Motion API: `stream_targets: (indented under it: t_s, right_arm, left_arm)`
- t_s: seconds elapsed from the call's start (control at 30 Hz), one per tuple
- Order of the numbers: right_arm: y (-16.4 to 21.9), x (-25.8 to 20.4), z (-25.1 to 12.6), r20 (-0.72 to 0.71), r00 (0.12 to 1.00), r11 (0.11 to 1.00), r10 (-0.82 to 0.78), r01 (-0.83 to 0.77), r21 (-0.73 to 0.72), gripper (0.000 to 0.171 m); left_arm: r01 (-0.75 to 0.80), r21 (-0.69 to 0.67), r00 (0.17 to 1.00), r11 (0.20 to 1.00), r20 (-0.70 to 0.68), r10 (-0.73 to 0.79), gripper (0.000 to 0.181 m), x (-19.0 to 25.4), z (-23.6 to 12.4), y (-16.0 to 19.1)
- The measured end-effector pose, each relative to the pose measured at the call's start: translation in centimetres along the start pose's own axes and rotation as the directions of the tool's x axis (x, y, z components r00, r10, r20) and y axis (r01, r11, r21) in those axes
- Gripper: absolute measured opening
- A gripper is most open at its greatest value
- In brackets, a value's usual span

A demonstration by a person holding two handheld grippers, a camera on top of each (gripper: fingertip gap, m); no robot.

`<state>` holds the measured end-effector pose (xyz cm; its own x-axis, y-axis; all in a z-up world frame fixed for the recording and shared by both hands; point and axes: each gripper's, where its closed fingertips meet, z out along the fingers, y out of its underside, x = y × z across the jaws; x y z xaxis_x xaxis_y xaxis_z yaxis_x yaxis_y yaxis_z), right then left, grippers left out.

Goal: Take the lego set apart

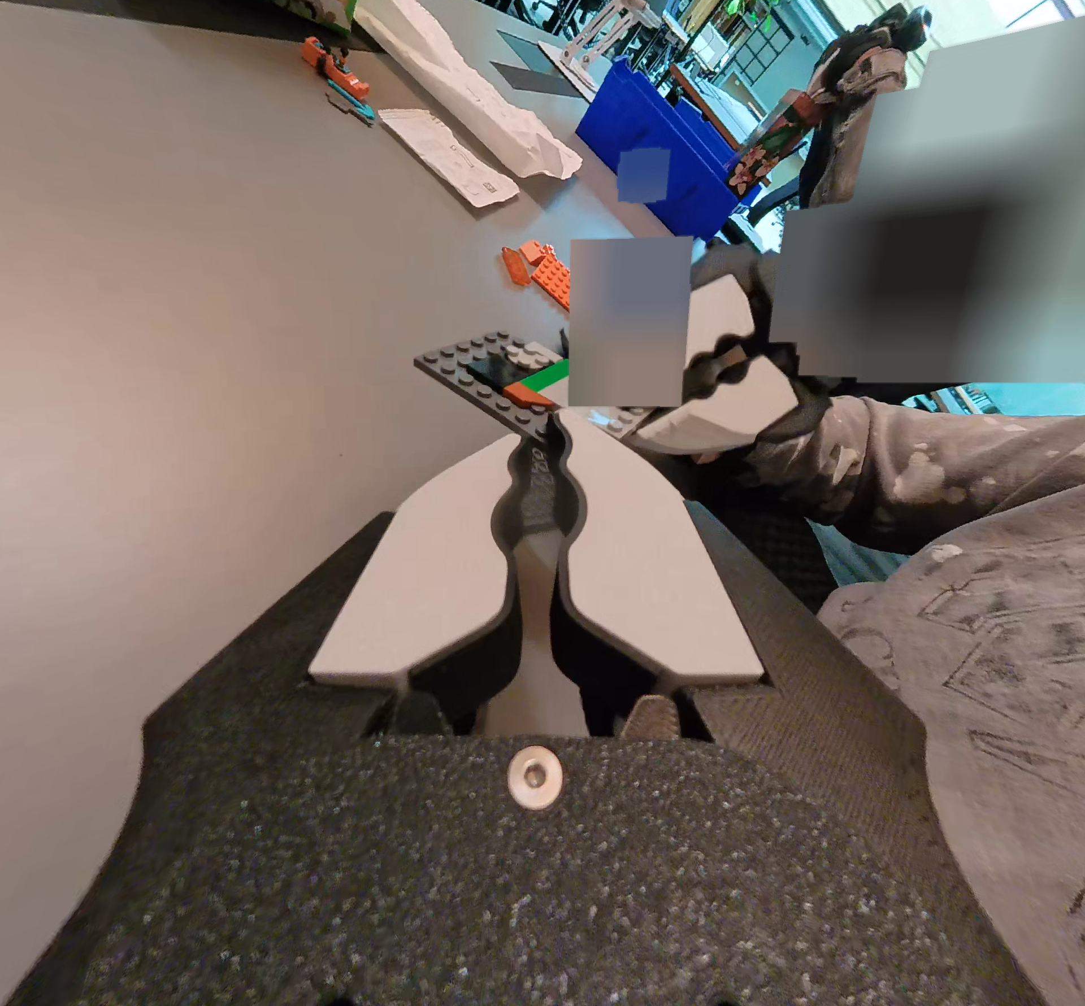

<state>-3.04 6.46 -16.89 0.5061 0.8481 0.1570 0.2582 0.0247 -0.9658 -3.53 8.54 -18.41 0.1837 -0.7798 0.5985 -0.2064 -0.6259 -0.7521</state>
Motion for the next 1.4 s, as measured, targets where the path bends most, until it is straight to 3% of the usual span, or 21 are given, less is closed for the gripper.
stream_targets:
  t_s: [0.17,0.23,0.37,0.4,0.5,0.57,0.67,0.77,0.83,0.97,1.27,1.4]
  right_arm:
    - [0.4,-0.2,0.5,-0.096,0.937,0.94,-0.335,0.325,-0.11,0.009]
    - [0.9,0.1,0.8,-0.14,0.871,0.876,-0.471,0.443,-0.191,0.018]
    - [0.6,0.1,1.1,-0.195,0.672,0.696,-0.715,0.658,-0.286,0.008]
    - [0.5,-0.1,1.0,-0.2,0.662,0.69,-0.722,0.668,-0.279,0.007]
    - [-0.5,0.3,0.5,-0.193,0.812,0.834,-0.551,0.523,-0.179,0.005]
    - [-0.6,0.9,0.0,-0.137,0.929,0.937,-0.345,0.333,-0.104,0.005]
    - [-0.5,0.8,-0.3,0.028,0.999,0.998,-0.039,0.04,-0.057,0.005]
    - [-0.5,-0.5,-0.2,0.211,0.965,0.986,0.156,-0.14,-0.09,0.005]
    - [-0.4,-0.9,-0.2,0.26,0.943,0.976,0.208,-0.184,-0.115,0.005]
    - [0.3,-1.3,-0.5,0.308,0.912,0.958,0.272,-0.226,-0.177,0.007]
    - [1.4,-2.7,-0.7,0.363,0.926,0.959,0.105,0.003,-0.285,0.006]
    - [1.1,-2.0,-0.5,0.362,0.901,0.949,0.24,-0.14,-0.281,0.006]
  left_arm:
    - [0.136,0.015,0.99,0.991,-0.048,-0.135,0.007,-0.2,-0.3,-0.1]
    - [0.189,0.027,0.98,0.982,-0.072,-0.187,0.007,0.0,-0.5,-0.4]
    - [0.232,0.042,0.971,0.972,-0.072,-0.228,0.007,-0.2,-0.6,-0.6]
    - [0.237,0.04,0.969,0.971,-0.082,-0.233,0.007,-0.1,-0.7,-0.6]
    - [0.142,0.097,0.988,0.985,-0.075,-0.135,0.019,0.2,-1.2,-1.5]
    - [-0.125,0.097,0.992,0.987,0.029,0.123,0.019,0.1,-2.1,-2.0]
    - [-0.483,-0.036,0.866,0.875,0.127,0.484,0.027,0.7,-2.0,-0.9]
    - [-0.679,-0.141,0.709,0.721,0.132,0.693,0.027,1.7,-0.7,0.7]
    - [-0.733,-0.191,0.637,0.652,0.141,0.758,0.011,1.7,-0.3,1.3]
    - [-0.775,-0.241,0.577,0.584,0.109,0.81,0.007,1.8,-0.1,2.3]
    - [-0.836,-0.329,0.457,0.439,0.026,0.889,0.006,2.2,0.4,4.2]
    - [-0.857,-0.357,0.372,0.372,0.072,0.925,0.007,2.0,0.3,3.6]
